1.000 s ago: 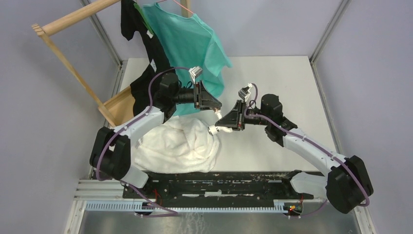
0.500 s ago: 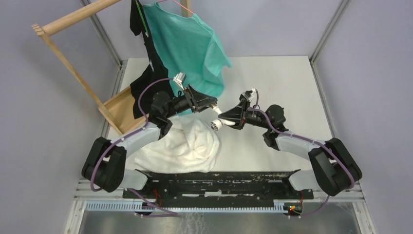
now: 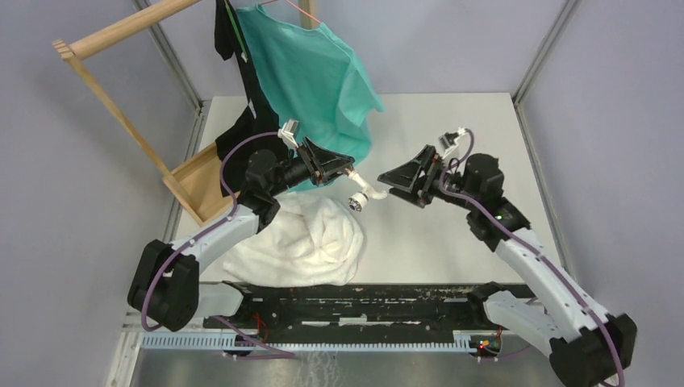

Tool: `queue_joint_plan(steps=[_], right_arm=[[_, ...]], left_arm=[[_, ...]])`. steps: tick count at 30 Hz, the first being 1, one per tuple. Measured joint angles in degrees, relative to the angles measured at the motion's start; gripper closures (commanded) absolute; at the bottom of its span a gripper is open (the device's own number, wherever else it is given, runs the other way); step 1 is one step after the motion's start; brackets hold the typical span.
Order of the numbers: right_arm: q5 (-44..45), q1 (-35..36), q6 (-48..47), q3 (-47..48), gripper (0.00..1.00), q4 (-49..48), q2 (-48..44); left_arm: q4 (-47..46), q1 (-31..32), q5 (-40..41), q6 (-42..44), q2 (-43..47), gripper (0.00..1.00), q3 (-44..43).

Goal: Install the water faucets

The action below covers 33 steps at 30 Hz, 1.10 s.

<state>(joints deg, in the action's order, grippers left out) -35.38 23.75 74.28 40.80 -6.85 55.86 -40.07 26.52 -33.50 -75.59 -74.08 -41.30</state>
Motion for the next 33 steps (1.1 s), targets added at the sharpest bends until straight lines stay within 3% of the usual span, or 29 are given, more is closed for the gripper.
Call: queue_joint_plan(steps=[5, 12, 22, 29, 33], right_arm=[[11.7, -0.1, -26.0, 12.4, 0.00, 29.4, -9.0], [15.1, 1.0, -51.4, 14.8, 0.05, 44.4, -20.1], [21.3, 10.7, -70.2, 16.7, 0.00, 45.4, -17.5], [38.9, 26.3, -82.6, 16.7, 0.00, 41.7, -9.4], [52.3, 37.2, -92.0, 12.9, 0.00, 32.9, -5.7]], left_arm=[[7.4, -0.5, 0.5, -0.6, -0.1, 0.97, -1.6], [14.6, -0.6, 2.1, -1.7, -0.8, 0.97, -4.1], [25.9, -0.6, 3.7, -1.6, -1.3, 0.97, -8.9], [27.7, -0.6, 3.6, -1.6, -3.0, 0.97, -9.0], [27.8, -0.6, 3.4, -1.6, -4.0, 0.97, -9.3]])
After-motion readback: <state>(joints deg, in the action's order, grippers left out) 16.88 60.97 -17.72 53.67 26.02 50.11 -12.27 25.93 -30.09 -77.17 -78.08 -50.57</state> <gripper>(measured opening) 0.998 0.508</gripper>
